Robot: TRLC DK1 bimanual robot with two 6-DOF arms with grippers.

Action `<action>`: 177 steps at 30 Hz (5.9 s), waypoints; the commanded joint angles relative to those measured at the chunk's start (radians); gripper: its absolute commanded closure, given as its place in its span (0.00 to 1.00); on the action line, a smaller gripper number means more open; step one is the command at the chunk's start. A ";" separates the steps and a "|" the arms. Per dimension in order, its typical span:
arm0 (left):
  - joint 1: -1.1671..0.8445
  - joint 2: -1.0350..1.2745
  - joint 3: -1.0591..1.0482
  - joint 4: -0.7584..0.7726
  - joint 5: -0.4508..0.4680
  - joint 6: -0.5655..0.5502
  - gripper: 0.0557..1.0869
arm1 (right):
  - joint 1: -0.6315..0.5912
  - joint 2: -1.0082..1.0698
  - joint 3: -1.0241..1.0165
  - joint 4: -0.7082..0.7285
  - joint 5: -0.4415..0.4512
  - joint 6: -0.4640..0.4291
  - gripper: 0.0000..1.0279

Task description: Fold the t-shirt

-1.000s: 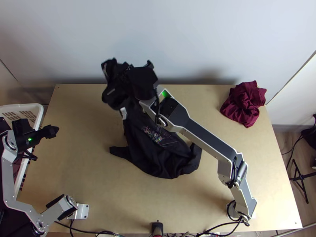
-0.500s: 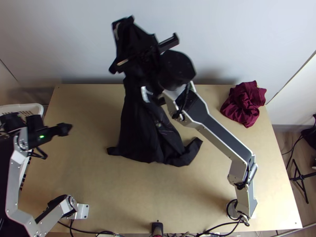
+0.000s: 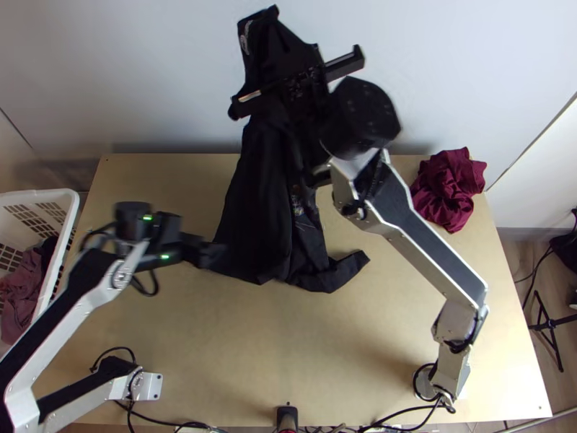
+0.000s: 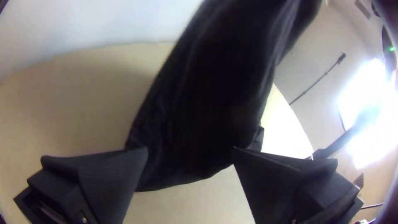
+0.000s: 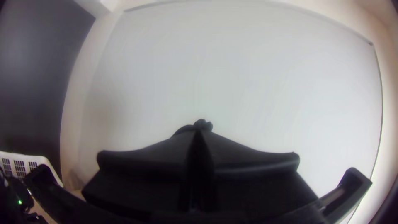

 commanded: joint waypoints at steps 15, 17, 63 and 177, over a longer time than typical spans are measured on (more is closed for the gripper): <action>-0.185 0.465 -0.056 0.494 -0.157 0.023 0.10 | 0.007 -0.128 -0.022 -0.075 0.037 0.008 0.97; -0.180 0.479 -0.053 0.499 -0.178 0.043 0.14 | 0.012 -0.130 -0.022 -0.080 0.037 0.008 0.97; -0.153 0.531 0.136 0.792 -0.032 0.114 0.05 | 0.019 -0.136 -0.074 -0.170 0.032 0.120 0.97; 0.194 0.798 1.148 0.888 -0.359 0.361 0.96 | -0.407 0.059 -0.022 0.419 -0.076 -0.225 0.97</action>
